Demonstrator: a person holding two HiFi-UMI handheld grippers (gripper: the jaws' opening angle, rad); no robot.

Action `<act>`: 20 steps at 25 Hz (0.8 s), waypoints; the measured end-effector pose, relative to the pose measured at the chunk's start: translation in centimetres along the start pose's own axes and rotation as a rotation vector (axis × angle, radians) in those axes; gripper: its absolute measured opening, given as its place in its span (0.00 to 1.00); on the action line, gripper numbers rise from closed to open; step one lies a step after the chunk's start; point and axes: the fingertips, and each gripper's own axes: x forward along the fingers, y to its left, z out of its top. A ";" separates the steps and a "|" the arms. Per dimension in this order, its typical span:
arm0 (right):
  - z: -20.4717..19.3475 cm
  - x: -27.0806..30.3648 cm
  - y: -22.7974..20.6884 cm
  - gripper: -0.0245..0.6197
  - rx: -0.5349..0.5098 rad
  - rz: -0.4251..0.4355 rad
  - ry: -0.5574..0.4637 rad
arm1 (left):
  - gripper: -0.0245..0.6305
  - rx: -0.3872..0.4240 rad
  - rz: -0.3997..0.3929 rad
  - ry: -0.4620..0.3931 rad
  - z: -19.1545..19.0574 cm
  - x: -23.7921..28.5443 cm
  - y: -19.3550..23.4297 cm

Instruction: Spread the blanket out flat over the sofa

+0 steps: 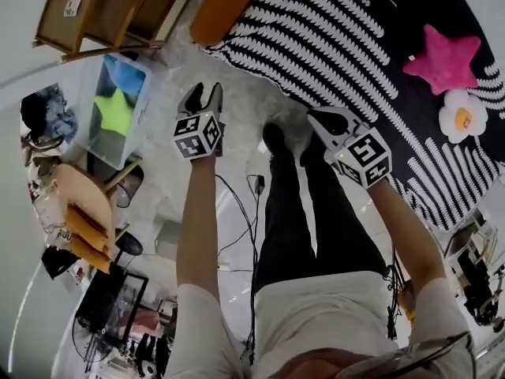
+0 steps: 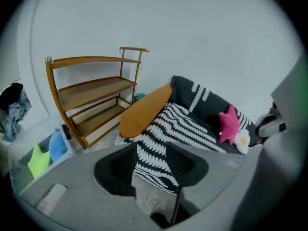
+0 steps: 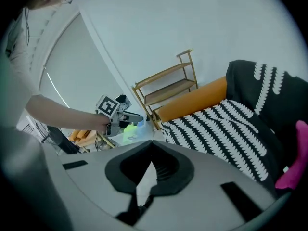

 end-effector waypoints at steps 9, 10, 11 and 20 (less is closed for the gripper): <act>6.8 -8.8 2.4 0.04 -0.058 -0.033 -0.074 | 0.29 0.038 -0.036 -0.069 7.8 -9.2 -6.9; 7.4 -10.0 2.7 0.04 -0.060 -0.037 -0.079 | 0.27 0.022 -0.039 -0.079 8.2 -10.5 -7.8; 7.9 -11.0 2.9 0.04 -0.061 -0.043 -0.086 | 0.27 0.013 -0.044 -0.088 8.6 -11.7 -8.8; 11.8 -19.0 4.8 0.04 -0.070 -0.121 -0.143 | 0.25 0.061 -0.115 -0.109 10.9 -21.2 -16.8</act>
